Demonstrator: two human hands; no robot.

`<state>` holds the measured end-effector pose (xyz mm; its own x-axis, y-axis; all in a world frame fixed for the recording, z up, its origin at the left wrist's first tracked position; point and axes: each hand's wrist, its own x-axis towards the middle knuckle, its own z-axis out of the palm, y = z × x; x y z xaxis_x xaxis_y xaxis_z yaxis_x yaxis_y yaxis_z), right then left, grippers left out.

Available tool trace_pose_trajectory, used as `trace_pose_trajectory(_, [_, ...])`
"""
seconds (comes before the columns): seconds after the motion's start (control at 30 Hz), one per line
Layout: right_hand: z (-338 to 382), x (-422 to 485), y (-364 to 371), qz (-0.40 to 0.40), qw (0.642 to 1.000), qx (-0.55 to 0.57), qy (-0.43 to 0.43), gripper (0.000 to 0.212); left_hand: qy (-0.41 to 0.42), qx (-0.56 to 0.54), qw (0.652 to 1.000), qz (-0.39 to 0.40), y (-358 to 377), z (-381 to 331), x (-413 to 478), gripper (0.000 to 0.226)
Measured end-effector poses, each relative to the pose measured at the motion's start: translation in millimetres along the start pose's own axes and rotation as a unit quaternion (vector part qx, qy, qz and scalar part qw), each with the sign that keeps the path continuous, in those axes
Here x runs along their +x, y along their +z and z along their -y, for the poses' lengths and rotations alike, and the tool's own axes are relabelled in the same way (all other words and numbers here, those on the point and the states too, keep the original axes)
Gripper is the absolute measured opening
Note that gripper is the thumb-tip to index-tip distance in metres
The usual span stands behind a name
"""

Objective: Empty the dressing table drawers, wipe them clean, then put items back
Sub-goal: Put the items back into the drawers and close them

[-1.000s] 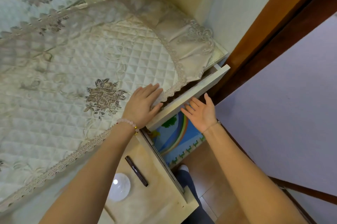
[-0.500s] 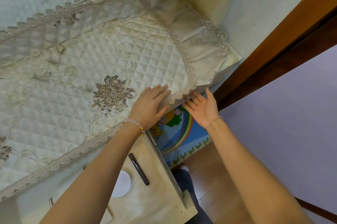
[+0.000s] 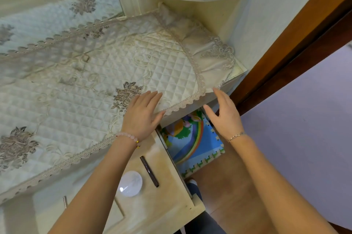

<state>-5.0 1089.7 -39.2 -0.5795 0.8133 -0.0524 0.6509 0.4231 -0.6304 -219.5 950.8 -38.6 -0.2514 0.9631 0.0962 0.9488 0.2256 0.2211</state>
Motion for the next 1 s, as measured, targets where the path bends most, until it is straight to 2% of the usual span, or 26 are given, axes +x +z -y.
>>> trace_pose_trajectory(0.1, [19,-15,-3,-0.009,0.994,-0.074,-0.083,0.063,-0.024,-0.001,0.999,-0.028,-15,1,-25,0.055])
trace_pose_trajectory(0.23, [38,-31,3,0.002,0.985,-0.114,-0.131,0.063,-0.067,0.013,0.996,-0.051,-28,3,-62,0.055])
trace_pose_trajectory(0.63, [82,-59,30,0.062,0.967,-0.13,-0.209,0.068,-0.203,0.057,0.975,-0.075,-56,14,-159,0.06])
trace_pose_trajectory(1.0, [99,-34,53,0.165,0.915,-0.121,-0.348,0.066,-0.361,0.095,0.923,-0.089,-52,-23,-206,0.058])
